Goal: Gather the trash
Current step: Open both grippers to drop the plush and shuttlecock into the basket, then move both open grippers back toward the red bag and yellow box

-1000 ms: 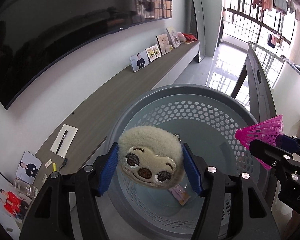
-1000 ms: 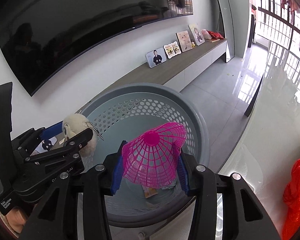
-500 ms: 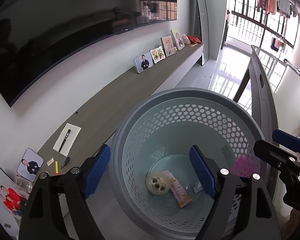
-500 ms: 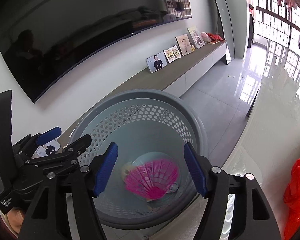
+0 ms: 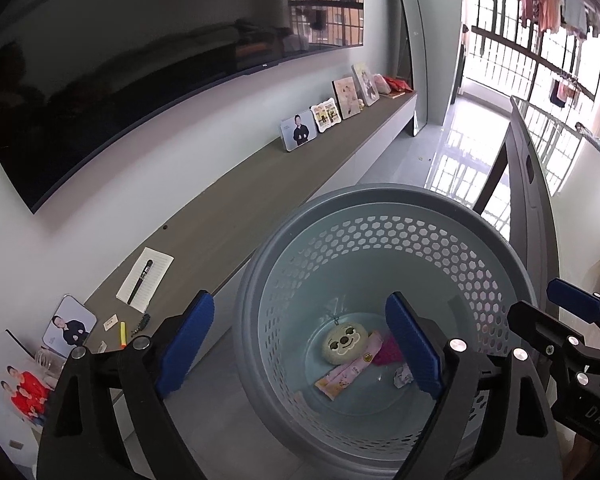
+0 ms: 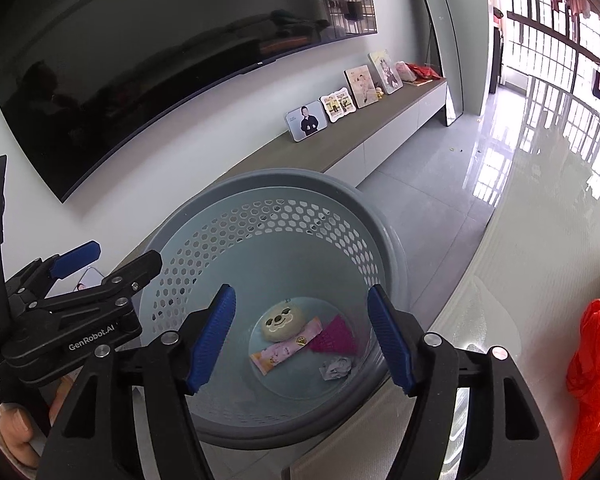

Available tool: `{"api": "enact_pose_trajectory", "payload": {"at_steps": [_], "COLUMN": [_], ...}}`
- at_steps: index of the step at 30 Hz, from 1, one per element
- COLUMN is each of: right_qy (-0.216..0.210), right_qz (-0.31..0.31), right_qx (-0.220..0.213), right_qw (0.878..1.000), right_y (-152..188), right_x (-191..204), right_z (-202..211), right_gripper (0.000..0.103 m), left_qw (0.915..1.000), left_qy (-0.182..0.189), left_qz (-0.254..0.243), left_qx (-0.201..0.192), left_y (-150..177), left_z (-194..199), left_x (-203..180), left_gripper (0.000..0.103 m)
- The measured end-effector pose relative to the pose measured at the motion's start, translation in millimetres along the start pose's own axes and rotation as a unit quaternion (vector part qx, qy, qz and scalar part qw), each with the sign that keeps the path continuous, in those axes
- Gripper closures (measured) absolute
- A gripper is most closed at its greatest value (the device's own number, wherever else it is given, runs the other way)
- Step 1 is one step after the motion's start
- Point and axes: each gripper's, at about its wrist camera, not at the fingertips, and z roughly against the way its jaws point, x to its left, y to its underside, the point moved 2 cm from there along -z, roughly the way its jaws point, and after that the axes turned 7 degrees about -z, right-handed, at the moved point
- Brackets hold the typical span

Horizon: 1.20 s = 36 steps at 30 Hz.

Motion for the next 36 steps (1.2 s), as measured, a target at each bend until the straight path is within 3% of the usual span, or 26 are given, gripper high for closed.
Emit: {"api": "enact_pose_trajectory", "payload": {"at_steps": [15,36], "right_qy": [0.007,0.021], "right_qz": [-0.005,-0.050], "right_qx": [-0.019,-0.067], "right_qw": [1.000,0.996], "right_y": [2.3,35.8], "right_x": [-2.6,-41.6], "right_z": [18.5,93.6], "right_gripper": [0.037,0.037], "left_qw": [0.9997,0.9971], "left_qy": [0.009,0.040], "left_qz": [0.012,-0.032], "left_qx": [-0.017,-0.056], "left_y": [-4.5,-3.9], "left_z": [11.3,59.2], "left_x": [-3.5,-43.0], "left_gripper": [0.014,0.013]}}
